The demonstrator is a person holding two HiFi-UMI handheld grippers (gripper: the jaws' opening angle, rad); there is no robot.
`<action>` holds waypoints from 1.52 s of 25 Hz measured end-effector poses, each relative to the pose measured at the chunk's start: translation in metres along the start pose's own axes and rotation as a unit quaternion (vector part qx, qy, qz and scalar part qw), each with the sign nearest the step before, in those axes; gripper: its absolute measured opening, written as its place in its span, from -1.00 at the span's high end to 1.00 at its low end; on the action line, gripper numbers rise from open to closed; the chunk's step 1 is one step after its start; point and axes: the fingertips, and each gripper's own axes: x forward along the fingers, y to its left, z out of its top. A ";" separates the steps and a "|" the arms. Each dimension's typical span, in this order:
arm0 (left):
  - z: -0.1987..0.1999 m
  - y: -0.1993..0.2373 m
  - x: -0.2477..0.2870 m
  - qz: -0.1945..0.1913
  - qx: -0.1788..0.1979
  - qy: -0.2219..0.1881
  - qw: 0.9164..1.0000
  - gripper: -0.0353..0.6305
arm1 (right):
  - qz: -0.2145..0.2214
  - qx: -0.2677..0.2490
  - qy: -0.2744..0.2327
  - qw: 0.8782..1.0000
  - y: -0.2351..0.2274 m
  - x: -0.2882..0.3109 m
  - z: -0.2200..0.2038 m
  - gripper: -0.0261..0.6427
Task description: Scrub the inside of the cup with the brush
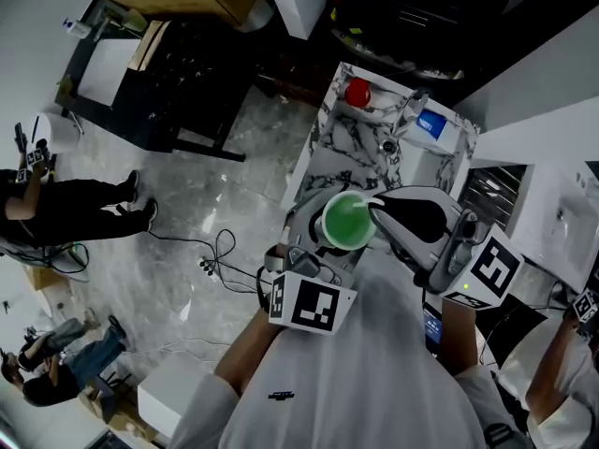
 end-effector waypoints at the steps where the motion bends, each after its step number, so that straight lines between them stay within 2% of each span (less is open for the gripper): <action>1: 0.000 -0.003 0.001 -0.004 0.001 0.001 1.000 0.17 | -0.001 0.010 -0.008 1.000 0.000 -0.001 0.000 0.86; 9: -0.006 -0.015 0.002 -0.017 -0.004 0.004 1.000 0.17 | 0.035 0.060 -0.022 0.997 0.018 -0.013 -0.005 0.86; 15: -0.015 -0.011 -0.004 -0.013 -0.020 0.007 1.000 0.17 | 0.057 0.042 -0.001 0.998 0.030 -0.029 0.000 0.86; 19: -0.020 -0.011 -0.005 -0.007 -0.019 0.011 1.000 0.17 | 0.054 0.015 0.023 0.998 0.030 -0.041 0.001 0.86; 22: -0.022 -0.012 -0.006 -0.004 -0.014 0.014 1.000 0.17 | 0.032 0.000 0.016 0.999 0.022 -0.050 0.012 0.86; 26: -0.023 -0.009 -0.008 0.000 -0.016 0.015 1.000 0.17 | -0.019 -0.006 -0.042 0.999 0.004 -0.065 0.039 0.86; 30: -0.022 -0.001 -0.013 0.013 -0.021 0.008 1.000 0.17 | -0.079 -0.031 -0.067 0.994 -0.011 -0.080 0.049 0.86; 38: -0.022 0.015 -0.024 0.034 -0.032 -0.003 0.999 0.18 | -0.189 -0.061 -0.023 0.980 -0.037 -0.094 0.021 0.86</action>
